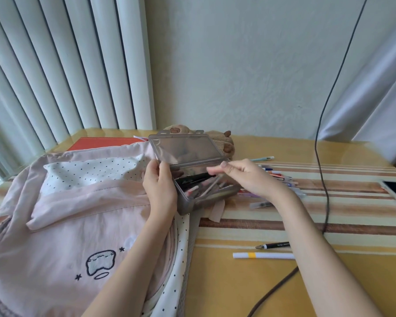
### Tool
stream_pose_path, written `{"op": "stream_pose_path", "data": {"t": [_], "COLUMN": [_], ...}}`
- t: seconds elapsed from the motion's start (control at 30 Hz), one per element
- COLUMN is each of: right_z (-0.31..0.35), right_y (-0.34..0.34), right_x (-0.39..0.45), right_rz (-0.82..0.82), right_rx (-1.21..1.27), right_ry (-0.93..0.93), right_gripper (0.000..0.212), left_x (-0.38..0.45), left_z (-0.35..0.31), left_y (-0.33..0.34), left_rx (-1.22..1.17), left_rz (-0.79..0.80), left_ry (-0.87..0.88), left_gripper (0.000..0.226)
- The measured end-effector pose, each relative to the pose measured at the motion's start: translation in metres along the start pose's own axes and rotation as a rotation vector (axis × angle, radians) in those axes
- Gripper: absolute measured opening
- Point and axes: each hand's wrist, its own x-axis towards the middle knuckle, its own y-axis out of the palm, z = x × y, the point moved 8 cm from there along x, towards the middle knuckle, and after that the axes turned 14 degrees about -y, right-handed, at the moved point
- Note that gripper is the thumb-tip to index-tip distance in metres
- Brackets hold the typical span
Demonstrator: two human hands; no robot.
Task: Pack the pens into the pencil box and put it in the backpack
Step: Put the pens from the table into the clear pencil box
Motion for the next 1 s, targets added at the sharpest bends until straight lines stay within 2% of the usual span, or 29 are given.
{"op": "stream_pose_path", "data": {"t": [0.07, 0.1, 0.17, 0.27, 0.33, 0.37, 0.47, 0.57, 0.7, 0.77, 0.83, 0.9, 1.0], "right_z": [0.001, -0.002, -0.014, -0.038, -0.048, -0.052, -0.057, -0.055, -0.053, -0.048, -0.043, -0.054, -0.087], "right_y": [-0.017, -0.023, -0.019, 0.005, 0.016, 0.021, 0.029, 0.030, 0.025, 0.013, -0.006, -0.024, -0.034], "right_x": [-0.013, -0.023, -0.048, -0.092, -0.110, -0.114, -0.113, -0.103, -0.102, -0.098, -0.086, -0.074, -0.061], "right_rz": [-0.128, -0.111, 0.108, 0.469, 0.584, 0.584, 0.463, 0.284, 0.002, -0.118, -0.212, -0.232, -0.125], "right_rx": [-0.037, -0.098, -0.213, -0.338, -0.495, -0.548, -0.573, -0.588, -0.464, -0.484, -0.612, -0.681, -0.722], "right_ry": [-0.009, 0.037, 0.198, 0.467, 0.569, 0.585, 0.550, 0.442, 0.259, 0.169, 0.088, 0.149, 0.303], "right_gripper": [0.023, 0.017, 0.019, 0.044, 0.051, 0.047, 0.028, 0.023, 0.027, 0.023, 0.041, 0.058, 0.056], "left_x": [0.000, 0.000, 0.000, -0.003, -0.004, -0.006, -0.010, -0.010, -0.009, -0.007, -0.003, -0.002, -0.001], "left_z": [-0.001, -0.001, -0.003, -0.007, -0.008, -0.010, -0.013, -0.012, -0.009, -0.007, -0.005, -0.003, -0.001], "left_y": [-0.001, -0.003, -0.004, -0.006, -0.007, -0.007, -0.008, -0.010, -0.009, -0.010, -0.011, -0.010, -0.009], "left_rx": [0.010, 0.007, -0.025, -0.040, -0.026, -0.016, 0.001, 0.017, 0.022, 0.021, 0.016, 0.005, -0.023], "left_rz": [0.004, 0.001, -0.005, -0.027, -0.043, -0.049, -0.071, -0.076, -0.078, -0.072, -0.064, -0.052, -0.038], "left_ry": [0.004, 0.004, 0.020, 0.055, 0.066, 0.072, 0.099, 0.103, 0.129, 0.124, 0.109, 0.090, 0.073], "left_gripper": [0.024, 0.025, 0.027, 0.027, 0.026, 0.024, 0.027, 0.023, 0.021, 0.025, 0.028, 0.030, 0.030]}}
